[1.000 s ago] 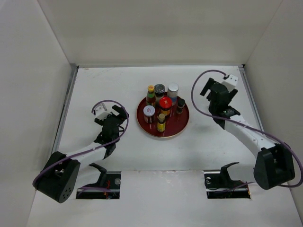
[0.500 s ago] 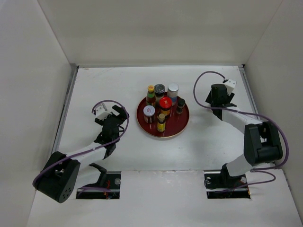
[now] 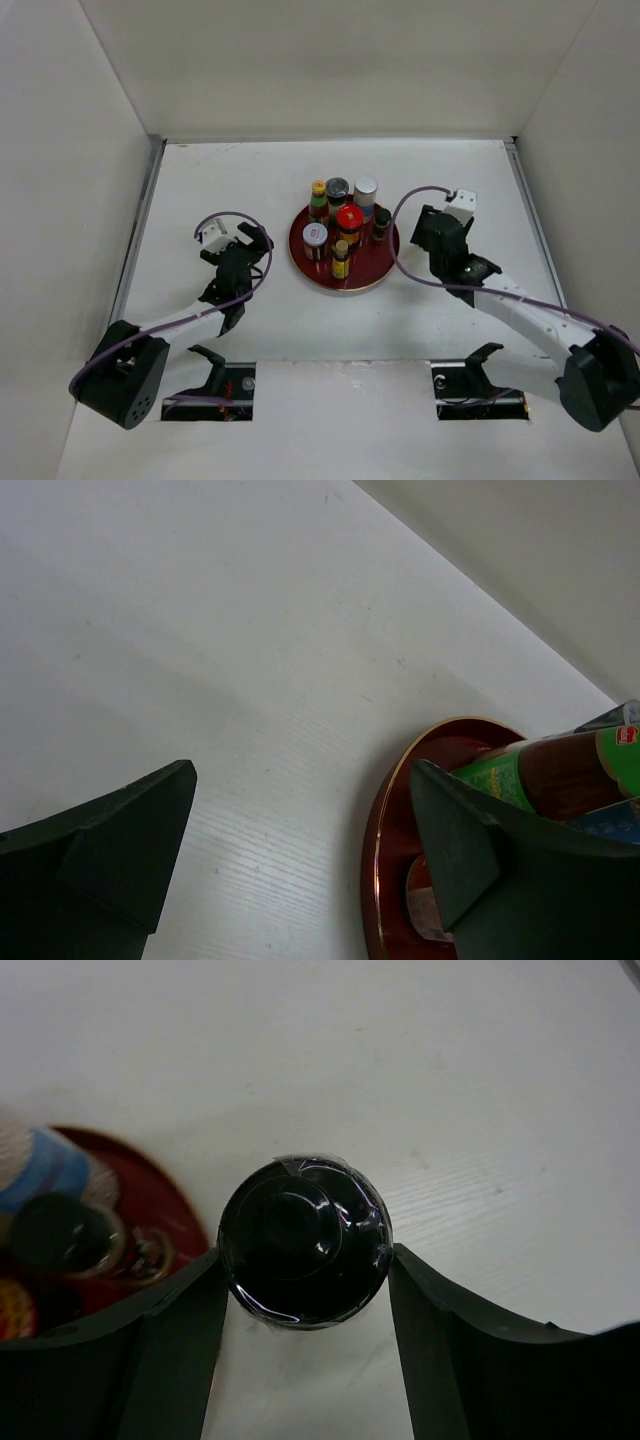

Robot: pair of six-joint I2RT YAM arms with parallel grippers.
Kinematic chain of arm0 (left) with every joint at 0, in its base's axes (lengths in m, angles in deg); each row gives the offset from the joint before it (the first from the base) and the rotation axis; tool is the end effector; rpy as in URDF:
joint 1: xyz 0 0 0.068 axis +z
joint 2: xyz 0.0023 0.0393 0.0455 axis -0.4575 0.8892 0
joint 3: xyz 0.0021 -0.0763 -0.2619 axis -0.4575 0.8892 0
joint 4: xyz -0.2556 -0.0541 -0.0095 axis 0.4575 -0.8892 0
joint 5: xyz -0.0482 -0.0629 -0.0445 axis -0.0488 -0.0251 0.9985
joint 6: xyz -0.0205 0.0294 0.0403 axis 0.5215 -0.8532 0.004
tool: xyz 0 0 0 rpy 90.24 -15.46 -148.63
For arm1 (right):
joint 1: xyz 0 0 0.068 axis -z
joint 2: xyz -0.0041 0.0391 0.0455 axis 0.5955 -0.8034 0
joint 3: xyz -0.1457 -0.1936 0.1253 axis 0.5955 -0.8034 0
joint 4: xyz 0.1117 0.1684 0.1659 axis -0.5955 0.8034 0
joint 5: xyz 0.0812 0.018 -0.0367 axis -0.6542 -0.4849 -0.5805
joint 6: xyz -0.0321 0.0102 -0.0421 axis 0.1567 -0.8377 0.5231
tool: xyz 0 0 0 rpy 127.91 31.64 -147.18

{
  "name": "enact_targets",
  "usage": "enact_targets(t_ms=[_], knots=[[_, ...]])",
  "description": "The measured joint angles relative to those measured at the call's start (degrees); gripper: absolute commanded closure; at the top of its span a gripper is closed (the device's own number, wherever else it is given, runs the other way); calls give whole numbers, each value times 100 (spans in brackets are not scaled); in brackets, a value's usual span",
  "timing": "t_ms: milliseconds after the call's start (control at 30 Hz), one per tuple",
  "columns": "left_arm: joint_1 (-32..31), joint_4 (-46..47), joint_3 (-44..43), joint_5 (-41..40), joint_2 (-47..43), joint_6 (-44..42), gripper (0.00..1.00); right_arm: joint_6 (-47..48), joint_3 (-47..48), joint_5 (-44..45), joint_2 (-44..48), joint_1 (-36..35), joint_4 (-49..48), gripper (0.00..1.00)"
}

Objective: Organize the condiment bottles

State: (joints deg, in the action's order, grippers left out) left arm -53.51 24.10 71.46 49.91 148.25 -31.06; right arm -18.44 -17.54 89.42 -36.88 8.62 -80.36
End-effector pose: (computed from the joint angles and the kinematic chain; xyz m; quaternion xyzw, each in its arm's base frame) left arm 0.1981 -0.0745 0.1777 -0.2822 0.7126 -0.1265 0.6297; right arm 0.2262 0.0943 0.2466 0.1399 0.8156 -0.0530 0.5589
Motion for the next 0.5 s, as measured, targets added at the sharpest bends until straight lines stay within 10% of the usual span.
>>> enact_targets(t_ms=[500], knots=[[76, 0, -2, 7, 79, 13, 0, -363, 411, 44, -796, -2024, 205, 46]])
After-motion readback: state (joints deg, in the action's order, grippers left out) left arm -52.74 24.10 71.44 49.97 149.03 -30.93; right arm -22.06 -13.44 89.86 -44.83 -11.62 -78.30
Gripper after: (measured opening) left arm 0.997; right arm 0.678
